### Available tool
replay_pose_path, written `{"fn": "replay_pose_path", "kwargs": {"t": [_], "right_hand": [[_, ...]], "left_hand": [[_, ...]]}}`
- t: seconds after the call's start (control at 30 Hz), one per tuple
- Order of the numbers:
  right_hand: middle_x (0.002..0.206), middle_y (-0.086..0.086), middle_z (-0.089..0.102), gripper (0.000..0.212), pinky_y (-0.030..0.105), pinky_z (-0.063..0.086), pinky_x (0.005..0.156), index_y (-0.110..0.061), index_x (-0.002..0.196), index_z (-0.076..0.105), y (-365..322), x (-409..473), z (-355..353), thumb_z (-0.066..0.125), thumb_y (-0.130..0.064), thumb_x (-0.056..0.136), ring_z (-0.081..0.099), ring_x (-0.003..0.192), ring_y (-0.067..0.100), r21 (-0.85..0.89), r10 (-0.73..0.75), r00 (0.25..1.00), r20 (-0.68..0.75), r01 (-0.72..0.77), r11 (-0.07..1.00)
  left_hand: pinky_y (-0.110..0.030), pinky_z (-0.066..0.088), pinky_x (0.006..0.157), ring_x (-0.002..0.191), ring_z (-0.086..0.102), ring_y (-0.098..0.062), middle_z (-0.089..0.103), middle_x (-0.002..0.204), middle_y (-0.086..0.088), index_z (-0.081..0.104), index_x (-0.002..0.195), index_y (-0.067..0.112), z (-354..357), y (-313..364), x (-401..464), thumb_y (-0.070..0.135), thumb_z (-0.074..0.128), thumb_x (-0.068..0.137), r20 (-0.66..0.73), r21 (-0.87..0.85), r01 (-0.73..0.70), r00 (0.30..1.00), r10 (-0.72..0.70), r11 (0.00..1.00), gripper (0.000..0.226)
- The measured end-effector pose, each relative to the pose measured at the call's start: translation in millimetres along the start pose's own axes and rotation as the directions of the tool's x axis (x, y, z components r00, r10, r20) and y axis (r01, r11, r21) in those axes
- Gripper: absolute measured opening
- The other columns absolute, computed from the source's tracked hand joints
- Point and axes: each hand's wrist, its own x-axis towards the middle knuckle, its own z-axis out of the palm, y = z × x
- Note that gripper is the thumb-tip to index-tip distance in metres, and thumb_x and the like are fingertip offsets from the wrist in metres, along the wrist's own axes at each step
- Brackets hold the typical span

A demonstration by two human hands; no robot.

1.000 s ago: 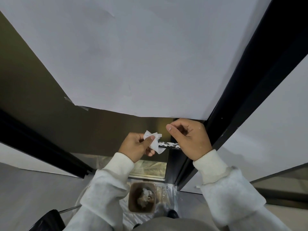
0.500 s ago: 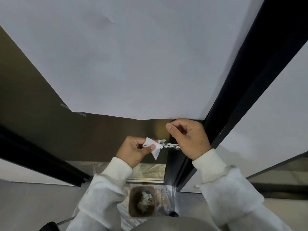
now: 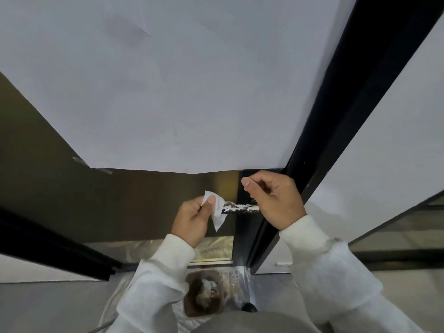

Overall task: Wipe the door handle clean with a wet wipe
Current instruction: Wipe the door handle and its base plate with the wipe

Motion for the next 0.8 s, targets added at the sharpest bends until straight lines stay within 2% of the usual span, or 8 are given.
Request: {"fn": "replay_pose_path", "kwargs": {"t": [0.13,0.27,0.33,0.4,0.5,0.57,0.73,0.8], "right_hand": [[0.069,-0.003,0.069,0.020,0.030,0.054,0.066,-0.016,0.078,0.074,0,-1,0,0.068,-0.026,0.095,0.065,0.067,0.016,0.000,0.007,1.000,0.004,-0.007,1.000],[0.069,-0.001,0.068,0.022,0.035,0.055,0.066,-0.017,0.078,0.074,-1,-3,0,0.067,-0.029,0.095,0.064,0.067,0.019,0.002,0.010,1.000,0.024,-0.010,1.000],[0.070,0.001,0.068,0.022,0.037,0.055,0.066,-0.015,0.079,0.074,0,-4,-1,0.066,-0.028,0.095,0.064,0.067,0.020,0.012,0.006,1.000,0.029,-0.006,1.000],[0.069,0.001,0.068,0.023,0.038,0.054,0.066,-0.014,0.079,0.074,1,-4,-1,0.066,-0.027,0.096,0.064,0.067,0.021,0.023,0.013,0.999,0.033,-0.014,1.000],[0.068,0.000,0.068,0.022,0.038,0.055,0.065,-0.014,0.078,0.074,2,-2,-1,0.067,-0.026,0.095,0.064,0.066,0.021,0.036,0.007,0.999,0.043,-0.009,0.999],[0.069,0.000,0.069,0.022,0.039,0.055,0.065,-0.014,0.079,0.074,3,-1,-1,0.067,-0.026,0.096,0.064,0.066,0.020,0.040,-0.004,0.999,0.050,0.002,0.999],[0.069,0.000,0.068,0.024,0.043,0.055,0.066,-0.016,0.078,0.073,4,0,-1,0.065,-0.029,0.096,0.064,0.067,0.022,0.035,-0.014,0.998,0.065,0.012,0.999],[0.069,0.001,0.068,0.024,0.043,0.054,0.065,-0.016,0.078,0.073,3,0,0,0.065,-0.030,0.096,0.064,0.067,0.023,0.031,-0.026,0.997,0.074,0.024,0.999]], "left_hand": [[-0.029,0.048,0.073,0.073,0.062,-0.011,0.065,0.069,0.019,0.068,0.079,0.044,5,13,-4,0.048,0.041,0.099,0.041,0.210,-0.080,0.996,0.073,0.974,0.034],[-0.031,0.045,0.077,0.080,0.063,-0.022,0.066,0.078,0.006,0.070,0.096,0.020,8,26,-5,0.043,0.032,0.102,0.173,0.471,-0.233,0.970,0.170,0.851,0.044],[-0.033,0.045,0.077,0.084,0.060,-0.022,0.062,0.083,0.003,0.065,0.093,0.015,12,29,-10,0.037,0.033,0.104,0.214,0.544,-0.320,0.947,0.240,0.776,0.040],[-0.035,0.047,0.089,0.098,0.059,-0.022,0.067,0.099,-0.002,0.064,0.102,0.014,17,27,-17,0.029,0.038,0.104,0.240,0.608,-0.392,0.920,0.311,0.690,0.030],[-0.037,0.037,0.112,0.125,0.054,-0.026,0.063,0.131,-0.010,0.057,0.132,0.006,27,18,-26,0.023,0.040,0.101,0.216,0.756,-0.374,0.917,0.334,0.537,0.040],[-0.044,0.032,0.117,0.140,0.044,-0.029,0.053,0.146,-0.013,0.049,0.141,0.005,33,15,-34,0.024,0.037,0.099,0.218,0.814,-0.348,0.925,0.311,0.465,0.048],[-0.039,0.017,0.119,0.153,0.014,-0.030,0.023,0.163,-0.016,0.030,0.153,0.010,36,16,-30,0.025,0.033,0.104,0.195,0.820,-0.270,0.961,0.197,0.505,0.052],[-0.044,0.025,0.121,0.151,0.022,-0.033,0.033,0.158,-0.017,0.033,0.151,0.008,40,21,-26,0.027,0.029,0.104,0.179,0.836,-0.242,0.969,0.173,0.492,0.052]]}}
